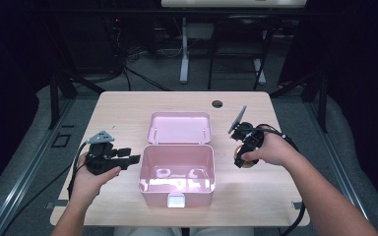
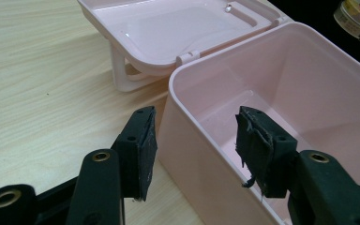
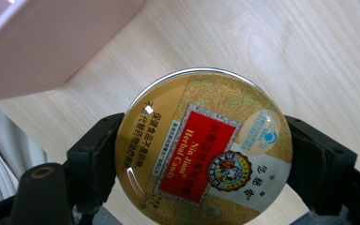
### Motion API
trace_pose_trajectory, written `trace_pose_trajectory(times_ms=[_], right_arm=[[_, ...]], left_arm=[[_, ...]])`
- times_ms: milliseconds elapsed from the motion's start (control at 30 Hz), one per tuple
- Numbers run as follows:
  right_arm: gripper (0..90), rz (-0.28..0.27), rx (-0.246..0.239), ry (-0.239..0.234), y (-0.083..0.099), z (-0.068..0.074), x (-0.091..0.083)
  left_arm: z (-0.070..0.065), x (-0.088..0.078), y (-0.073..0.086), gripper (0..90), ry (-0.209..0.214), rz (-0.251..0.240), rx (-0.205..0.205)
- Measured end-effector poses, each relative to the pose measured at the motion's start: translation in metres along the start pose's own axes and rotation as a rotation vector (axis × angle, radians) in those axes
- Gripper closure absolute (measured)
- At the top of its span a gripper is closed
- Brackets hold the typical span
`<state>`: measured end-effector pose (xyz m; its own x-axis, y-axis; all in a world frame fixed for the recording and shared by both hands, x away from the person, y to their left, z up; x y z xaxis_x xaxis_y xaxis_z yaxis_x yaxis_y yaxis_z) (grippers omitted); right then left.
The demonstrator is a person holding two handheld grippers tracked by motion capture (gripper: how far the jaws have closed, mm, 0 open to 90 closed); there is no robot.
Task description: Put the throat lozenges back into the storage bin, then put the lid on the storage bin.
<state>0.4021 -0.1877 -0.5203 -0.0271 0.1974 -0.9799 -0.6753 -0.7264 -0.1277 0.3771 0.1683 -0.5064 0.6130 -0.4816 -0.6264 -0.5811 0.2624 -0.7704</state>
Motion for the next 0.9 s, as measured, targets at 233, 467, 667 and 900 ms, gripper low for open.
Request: trace_pose_trajectory(times_ms=[233,467,667,900], right_arm=[[19.9,0.029,-0.129,0.009,-0.002,0.009,-0.006],[19.9,0.033,-0.233,-0.011,-0.005,0.021,-0.011],[19.9,0.040,-0.294,-0.013,-0.008,0.030,-0.018],[20.0,0.040,-0.341,-0.009,-0.013,0.040,-0.025]], left_arm=[[0.001,0.000,0.000,47.7,0.001,0.001,-0.001],[0.001,0.000,0.001,47.7,0.001,0.005,-0.002],[0.001,0.001,0.001,47.7,0.003,0.002,-0.001],[0.001,0.000,0.000,47.7,0.003,-0.004,-0.002]])
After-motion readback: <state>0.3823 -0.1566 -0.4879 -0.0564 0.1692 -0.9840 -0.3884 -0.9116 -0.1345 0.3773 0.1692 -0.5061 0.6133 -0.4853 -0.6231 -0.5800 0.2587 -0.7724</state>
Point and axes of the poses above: each handheld gripper's, and its own axes: x roughly forward along the jaws, y roughly out of its underside, z roughly to its left, the point moved 9 cm from there along x, roughly forward along the jaws, and after that the axes turned 10 degrees about -y, right-handed, at the moved point
